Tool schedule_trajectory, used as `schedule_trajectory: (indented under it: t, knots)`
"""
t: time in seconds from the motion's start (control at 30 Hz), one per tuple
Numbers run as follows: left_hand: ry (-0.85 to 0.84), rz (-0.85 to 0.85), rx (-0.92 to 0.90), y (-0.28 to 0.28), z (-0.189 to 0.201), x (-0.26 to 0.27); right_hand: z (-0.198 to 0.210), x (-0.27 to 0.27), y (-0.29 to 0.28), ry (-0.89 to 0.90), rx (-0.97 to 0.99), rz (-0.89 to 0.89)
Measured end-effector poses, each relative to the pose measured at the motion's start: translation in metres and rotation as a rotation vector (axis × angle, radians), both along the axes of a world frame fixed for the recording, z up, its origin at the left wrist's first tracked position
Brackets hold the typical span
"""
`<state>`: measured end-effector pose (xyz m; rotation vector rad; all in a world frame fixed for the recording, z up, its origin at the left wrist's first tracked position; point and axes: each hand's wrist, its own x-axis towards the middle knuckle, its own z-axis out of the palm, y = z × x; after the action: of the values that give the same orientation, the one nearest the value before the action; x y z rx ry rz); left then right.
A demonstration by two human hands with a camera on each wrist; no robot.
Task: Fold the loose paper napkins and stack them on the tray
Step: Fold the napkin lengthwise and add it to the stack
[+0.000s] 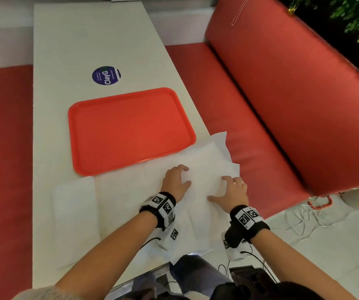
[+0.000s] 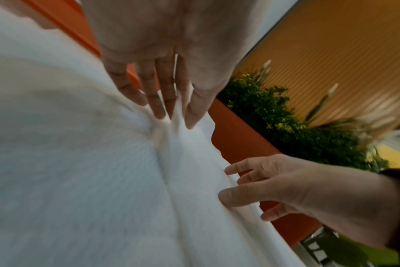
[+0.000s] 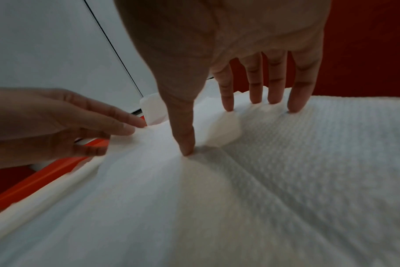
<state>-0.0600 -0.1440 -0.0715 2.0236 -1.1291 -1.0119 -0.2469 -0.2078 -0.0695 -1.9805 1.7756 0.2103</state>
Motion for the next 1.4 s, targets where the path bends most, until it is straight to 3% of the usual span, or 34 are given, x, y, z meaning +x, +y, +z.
schedule_trajectory:
  t: [0.2, 0.27, 0.33, 0.4, 0.5, 0.63, 0.7, 0.77, 0.87, 1.0, 1.1, 1.17, 1.27, 1.4]
  knots:
    - [0.052, -0.023, -0.193, 0.005, 0.033, -0.015, 0.017, -0.007, 0.000, -0.002, -0.122, 0.106]
    - [0.119, -0.023, -0.297, 0.012, 0.055, -0.014, 0.029, -0.008, -0.008, -0.105, -0.202, 0.128]
    - [0.216, 0.030, -0.373, 0.020, 0.080, -0.006, 0.044, -0.006, -0.019, -0.343, -0.204, 0.070]
    - [0.308, 0.112, -0.424, 0.029, 0.103, 0.009, 0.058, 0.002, -0.030, -0.633, -0.087, -0.034]
    - [0.400, 0.203, -0.475, 0.042, 0.129, 0.038, 0.068, 0.026, -0.036, -0.906, 0.181, -0.093]
    - [0.349, 0.364, -0.561, 0.056, 0.147, 0.086, 0.092, 0.073, -0.037, -1.069, 0.376, -0.029]
    - [0.311, 0.457, -0.610, 0.063, 0.152, 0.107, 0.109, 0.098, -0.035, -1.141, 0.376, 0.012]
    - [0.316, 0.523, -0.629, 0.070, 0.157, 0.124, 0.125, 0.122, -0.032, -1.179, 0.362, 0.055]
    - [0.290, 0.489, -0.577, 0.078, 0.157, 0.143, 0.142, 0.156, -0.031, -1.131, 0.345, 0.141]
    - [0.043, 0.485, -0.466, 0.084, 0.150, 0.156, 0.142, 0.194, -0.038, -0.966, 0.233, 0.206]
    - [-0.063, 0.526, -0.513, 0.084, 0.159, 0.153, 0.146, 0.213, -0.035, -0.945, 0.184, 0.269]
    - [0.018, 0.567, -0.624, 0.083, 0.168, 0.147, 0.160, 0.222, -0.024, -0.998, 0.165, 0.314]
    - [0.141, 0.612, -0.764, 0.082, 0.175, 0.135, 0.173, 0.229, -0.002, -1.109, 0.330, 0.358]
    - [0.378, 0.531, -0.877, 0.088, 0.176, 0.127, 0.172, 0.235, 0.020, -1.195, 0.461, 0.330]
